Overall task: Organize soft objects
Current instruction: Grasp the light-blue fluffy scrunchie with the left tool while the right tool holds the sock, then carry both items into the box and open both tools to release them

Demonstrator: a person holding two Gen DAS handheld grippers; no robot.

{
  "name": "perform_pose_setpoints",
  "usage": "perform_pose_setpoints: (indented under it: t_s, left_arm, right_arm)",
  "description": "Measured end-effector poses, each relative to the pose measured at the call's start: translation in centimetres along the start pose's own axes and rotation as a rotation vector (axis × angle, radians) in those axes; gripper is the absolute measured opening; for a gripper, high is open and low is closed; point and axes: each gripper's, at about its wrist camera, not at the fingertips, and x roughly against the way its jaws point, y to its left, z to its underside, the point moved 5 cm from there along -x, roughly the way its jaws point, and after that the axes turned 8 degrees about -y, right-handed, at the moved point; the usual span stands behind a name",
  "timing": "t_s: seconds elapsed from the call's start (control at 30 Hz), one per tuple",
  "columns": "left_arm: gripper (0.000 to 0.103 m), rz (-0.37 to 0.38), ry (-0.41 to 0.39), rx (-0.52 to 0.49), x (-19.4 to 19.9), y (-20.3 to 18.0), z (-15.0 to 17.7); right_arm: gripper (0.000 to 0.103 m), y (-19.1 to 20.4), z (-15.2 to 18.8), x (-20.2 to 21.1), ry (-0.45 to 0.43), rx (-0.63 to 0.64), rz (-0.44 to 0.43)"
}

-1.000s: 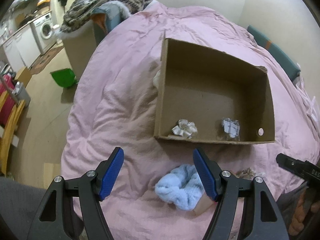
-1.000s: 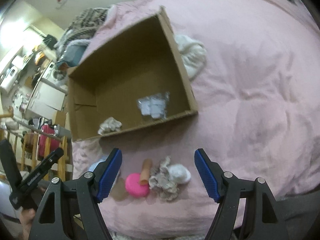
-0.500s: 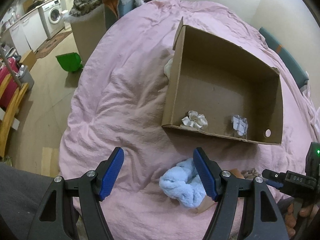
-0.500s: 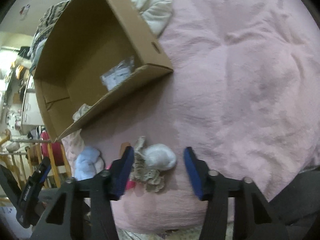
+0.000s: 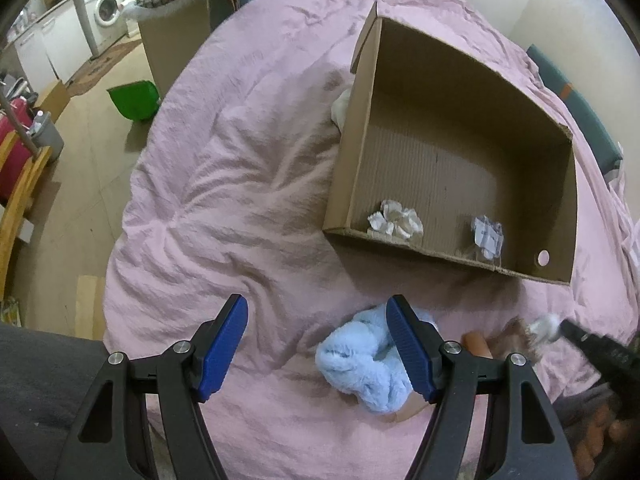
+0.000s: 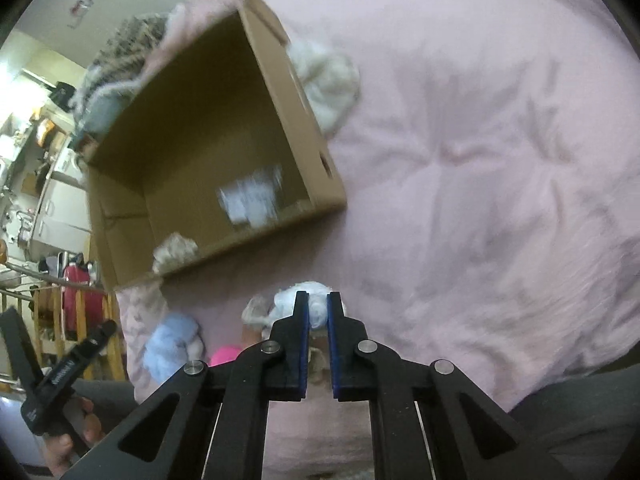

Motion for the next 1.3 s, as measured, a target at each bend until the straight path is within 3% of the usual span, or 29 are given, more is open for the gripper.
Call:
perform_pose_setpoints:
  t_s: [0.13, 0.2, 0.27, 0.53, 0.7, 0.77, 0.83, 0.87, 0.93, 1.0, 1.3]
  left_arm:
    - [0.069, 0.018, 0.037, -0.005, -0.6, -0.3, 0.5]
    - [0.071, 0.026, 0.059, -0.01, -1.1, -0.5, 0.9]
    - [0.073, 0.048, 0.095, -0.01, -1.7, -1.0, 1.4]
    - [0.075, 0.119, 0.274, -0.088, -5.0, -4.2, 4.3]
    - [0.074, 0.106, 0.28, -0.112, -6.0, -5.0, 4.7]
    - [0.067, 0.114, 0.272, -0.111, -5.9, -5.3, 4.6]
    - [0.033, 0.155, 0.293, -0.122, -5.8, -5.9, 4.9]
    - [0.033, 0.156, 0.302, -0.139, -5.8, -6.4, 5.0]
    - [0.02, 0.151, 0.261, -0.192, -5.0, -7.1, 4.8]
    - [0.015, 0.156, 0.243, -0.195, -4.2, -7.1, 4.4]
    - [0.014, 0.126, 0.083, -0.134, 1.1, -4.8, 2.0]
  right_arm:
    - [0.01, 1.5, -1.5, 2.6, -0.13, 0.066, -0.026]
    - [0.01, 2.6, -1.9, 3.3, -0.162, 0.079, -0.079]
    - [0.01, 3.3, -1.9, 3.3, -0.155, 0.074, -0.137]
    - [0.01, 4.5, -0.7, 1.5, -0.093, 0.086, -0.156]
    - [0.01, 5.0, -0.2, 1.0, -0.075, 0.099, -0.158]
    - [0.01, 5.0, -0.1, 1.0, -0.071, 0.102, -0.16]
    - [0.01, 5.1, -0.1, 0.9, -0.065, 0.103, -0.162]
    - [0.01, 5.1, 0.0, 0.8, -0.062, 0.104, -0.162]
    - [0.01, 5.2, 0.1, 0.6, -0.054, 0.105, -0.161]
    - [0.01, 5.2, 0.1, 0.5, -0.05, 0.106, -0.163]
    - [0.01, 5.1, 0.1, 1.1, -0.058, 0.105, -0.177]
